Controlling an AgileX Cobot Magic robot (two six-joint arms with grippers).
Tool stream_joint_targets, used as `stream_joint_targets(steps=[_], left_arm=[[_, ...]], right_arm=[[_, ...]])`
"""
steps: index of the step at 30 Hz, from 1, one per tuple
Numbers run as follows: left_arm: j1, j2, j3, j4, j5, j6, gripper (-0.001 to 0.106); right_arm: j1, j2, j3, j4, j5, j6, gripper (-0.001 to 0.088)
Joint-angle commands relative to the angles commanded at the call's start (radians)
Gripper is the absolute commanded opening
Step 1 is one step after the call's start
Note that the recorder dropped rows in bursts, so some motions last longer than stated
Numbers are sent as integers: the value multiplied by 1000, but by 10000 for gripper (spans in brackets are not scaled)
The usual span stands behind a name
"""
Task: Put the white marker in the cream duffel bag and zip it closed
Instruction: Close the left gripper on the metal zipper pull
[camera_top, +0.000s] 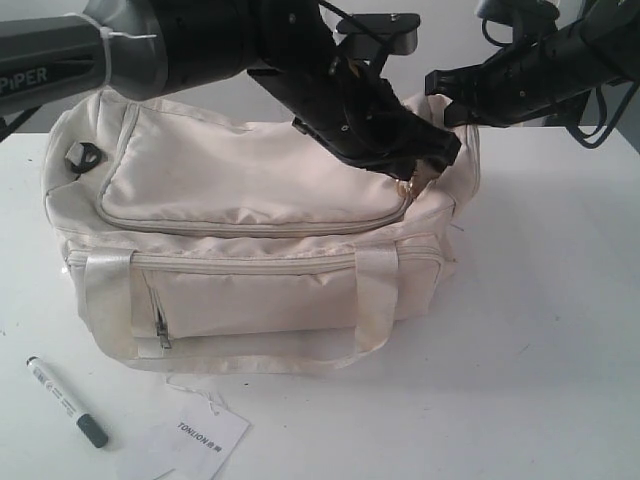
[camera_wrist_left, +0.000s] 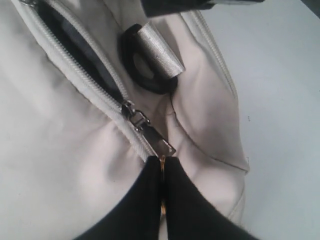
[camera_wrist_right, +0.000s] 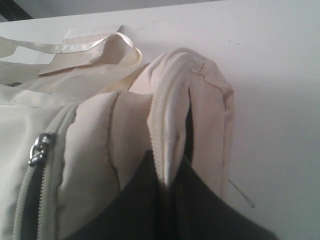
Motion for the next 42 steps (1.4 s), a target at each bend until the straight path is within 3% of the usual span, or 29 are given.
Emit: stream_joint_targets(steps=[42], left_arm=[[0, -38, 2, -7, 148, 52, 0]], right_arm=[[0, 0, 0, 0, -22, 22, 0]])
